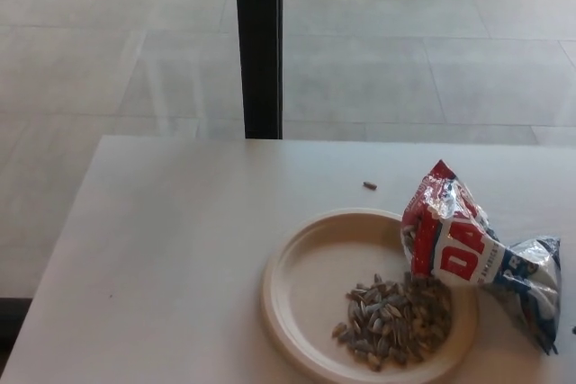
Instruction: The robot uses its right hand to pick up a bag of sunflower seeds kept in the middle of the desk and tilts it over a plate kept next to it to pour out a few seeds and then puts the bag of seeds back on the desk
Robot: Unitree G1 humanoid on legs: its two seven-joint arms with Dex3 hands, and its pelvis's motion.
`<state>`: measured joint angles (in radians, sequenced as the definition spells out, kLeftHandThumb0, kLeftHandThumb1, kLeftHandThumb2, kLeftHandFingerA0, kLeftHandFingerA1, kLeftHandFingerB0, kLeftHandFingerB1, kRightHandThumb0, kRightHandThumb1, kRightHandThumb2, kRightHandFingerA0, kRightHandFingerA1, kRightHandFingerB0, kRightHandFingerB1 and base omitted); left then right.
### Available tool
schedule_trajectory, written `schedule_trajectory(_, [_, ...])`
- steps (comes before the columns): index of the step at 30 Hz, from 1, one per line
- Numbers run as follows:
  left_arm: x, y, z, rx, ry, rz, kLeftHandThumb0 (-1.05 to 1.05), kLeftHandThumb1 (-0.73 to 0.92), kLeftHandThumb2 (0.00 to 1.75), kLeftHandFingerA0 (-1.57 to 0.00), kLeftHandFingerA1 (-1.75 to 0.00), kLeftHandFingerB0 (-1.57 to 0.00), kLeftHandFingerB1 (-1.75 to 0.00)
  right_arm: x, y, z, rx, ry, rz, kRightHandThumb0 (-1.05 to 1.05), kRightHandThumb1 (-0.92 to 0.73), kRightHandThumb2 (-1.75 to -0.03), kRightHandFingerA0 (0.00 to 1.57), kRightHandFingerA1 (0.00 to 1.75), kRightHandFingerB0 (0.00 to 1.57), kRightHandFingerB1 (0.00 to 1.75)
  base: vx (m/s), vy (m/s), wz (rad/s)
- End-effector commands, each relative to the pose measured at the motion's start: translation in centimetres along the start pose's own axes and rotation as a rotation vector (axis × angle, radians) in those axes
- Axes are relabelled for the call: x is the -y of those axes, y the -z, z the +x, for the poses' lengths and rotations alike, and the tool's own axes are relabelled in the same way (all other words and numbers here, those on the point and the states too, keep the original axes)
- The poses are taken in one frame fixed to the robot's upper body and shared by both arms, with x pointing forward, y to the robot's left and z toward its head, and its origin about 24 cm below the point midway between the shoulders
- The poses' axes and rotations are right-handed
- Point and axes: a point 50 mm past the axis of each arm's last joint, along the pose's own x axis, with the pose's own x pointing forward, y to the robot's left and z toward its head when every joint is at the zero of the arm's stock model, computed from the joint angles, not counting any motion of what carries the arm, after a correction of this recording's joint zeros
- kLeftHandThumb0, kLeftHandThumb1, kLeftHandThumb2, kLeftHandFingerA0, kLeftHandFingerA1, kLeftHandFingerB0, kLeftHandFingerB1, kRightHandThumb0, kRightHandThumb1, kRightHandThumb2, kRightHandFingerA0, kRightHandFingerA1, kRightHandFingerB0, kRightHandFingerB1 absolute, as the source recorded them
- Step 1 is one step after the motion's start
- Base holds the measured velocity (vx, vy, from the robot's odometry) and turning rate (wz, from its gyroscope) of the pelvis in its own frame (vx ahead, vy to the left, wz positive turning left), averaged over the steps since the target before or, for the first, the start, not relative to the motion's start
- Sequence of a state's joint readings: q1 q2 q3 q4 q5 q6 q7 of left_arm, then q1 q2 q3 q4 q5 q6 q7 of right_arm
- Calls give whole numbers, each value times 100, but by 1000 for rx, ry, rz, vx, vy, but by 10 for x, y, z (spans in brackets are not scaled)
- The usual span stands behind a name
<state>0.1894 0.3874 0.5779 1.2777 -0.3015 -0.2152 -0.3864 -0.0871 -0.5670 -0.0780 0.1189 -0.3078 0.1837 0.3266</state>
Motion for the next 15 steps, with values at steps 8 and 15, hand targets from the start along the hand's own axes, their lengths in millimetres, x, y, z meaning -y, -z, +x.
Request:
schedule_trajectory(8, [-12, 10, -8, -10, -49, -93, -69, 64, 60, -32, -55, -33, -36, 77, 29, -50, 2, 166, 91, -94, -50, -84, 0, 0, 0, 1, 0, 0, 0])
schedule_trajectory(15, [-10, 9, -6, -14, -55, -94, -67, 65, 61, -34, -51, -35, -35, 122, 107, -117, -155, 446, 387, -99, -58, -93, 0, 24, 0, 22, 0, 0, 0])
